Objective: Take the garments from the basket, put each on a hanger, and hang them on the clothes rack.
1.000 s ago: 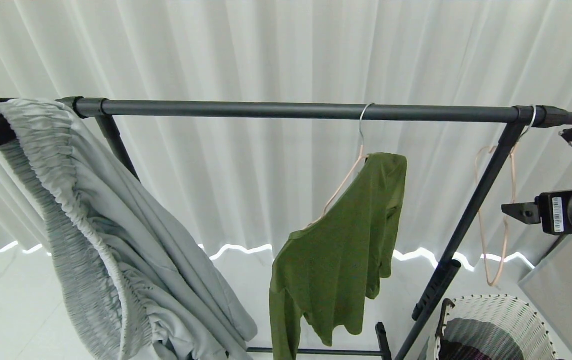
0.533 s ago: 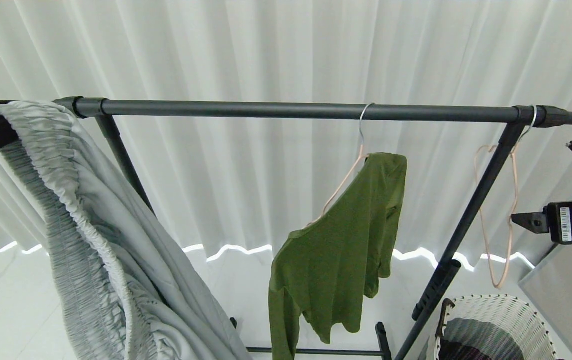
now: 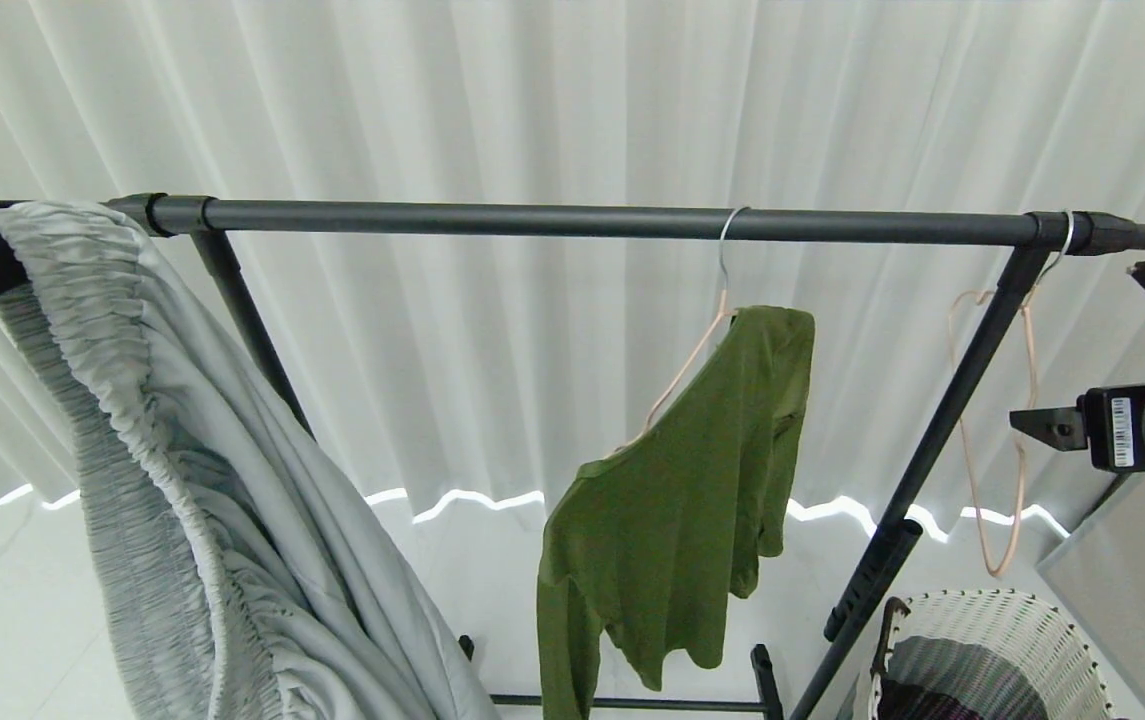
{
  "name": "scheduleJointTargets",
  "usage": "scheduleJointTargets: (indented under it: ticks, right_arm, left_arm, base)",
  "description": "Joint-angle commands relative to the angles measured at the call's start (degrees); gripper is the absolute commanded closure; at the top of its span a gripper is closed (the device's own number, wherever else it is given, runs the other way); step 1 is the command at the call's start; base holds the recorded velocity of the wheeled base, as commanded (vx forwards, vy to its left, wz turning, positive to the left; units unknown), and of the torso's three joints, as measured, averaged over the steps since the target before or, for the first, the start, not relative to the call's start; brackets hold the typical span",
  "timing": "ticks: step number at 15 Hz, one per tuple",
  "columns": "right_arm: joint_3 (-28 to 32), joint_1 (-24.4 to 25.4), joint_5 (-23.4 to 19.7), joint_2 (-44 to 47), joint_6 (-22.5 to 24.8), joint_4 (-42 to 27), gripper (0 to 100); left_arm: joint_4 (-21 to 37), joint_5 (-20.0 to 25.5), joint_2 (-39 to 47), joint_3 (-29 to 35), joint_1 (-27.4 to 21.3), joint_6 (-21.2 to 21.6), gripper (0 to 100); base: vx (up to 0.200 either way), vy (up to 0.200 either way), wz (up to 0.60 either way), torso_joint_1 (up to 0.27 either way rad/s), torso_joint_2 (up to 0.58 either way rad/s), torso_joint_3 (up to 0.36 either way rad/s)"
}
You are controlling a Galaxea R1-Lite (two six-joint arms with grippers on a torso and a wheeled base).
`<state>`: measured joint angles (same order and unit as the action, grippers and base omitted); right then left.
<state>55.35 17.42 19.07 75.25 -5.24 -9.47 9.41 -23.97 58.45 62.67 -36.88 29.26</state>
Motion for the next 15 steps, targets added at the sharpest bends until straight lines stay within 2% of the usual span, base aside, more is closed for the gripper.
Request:
scheduleJointTargets:
  ticks: [1,3,5,9,15]
  right_arm:
    - [0.29,0.42,0.01,2.09,-0.12,-0.02,0]
    - [0.47,0.95,0.09,5.34,-2.93,0.51,0]
    - [0.47,2.18,0.53,9.12,-6.8,4.29,0]
    - [2.75,2.79,0.62,11.41,-9.96,4.73,0]
    - [2.49,2.62,1.94,11.58,-13.74,3.41,0]
  left_arm:
    - [-0.01,-0.03,0.08,-0.01,-0.04,0.01,100]
    - [-0.01,-0.03,0.08,-0.01,-0.04,0.01,100]
    - [-0.01,-0.03,0.08,-0.01,-0.04,0.01,100]
    - [-0.01,-0.03,-0.09,-0.09,-0.04,0.01,100]
    - [-0.01,-0.03,-0.09,-0.36,-0.04,0.01,100]
  base:
    - [0.0,0.0,0.0,0.0,0.0,0.0]
    - [0.0,0.0,0.0,0.0,0.0,0.0]
    - [0.0,0.0,0.0,0.0,0.0,0.0]
    - [0.0,0.0,0.0,0.0,0.0,0.0]
    - [0.0,0.0,0.0,0.0,0.0,0.0]
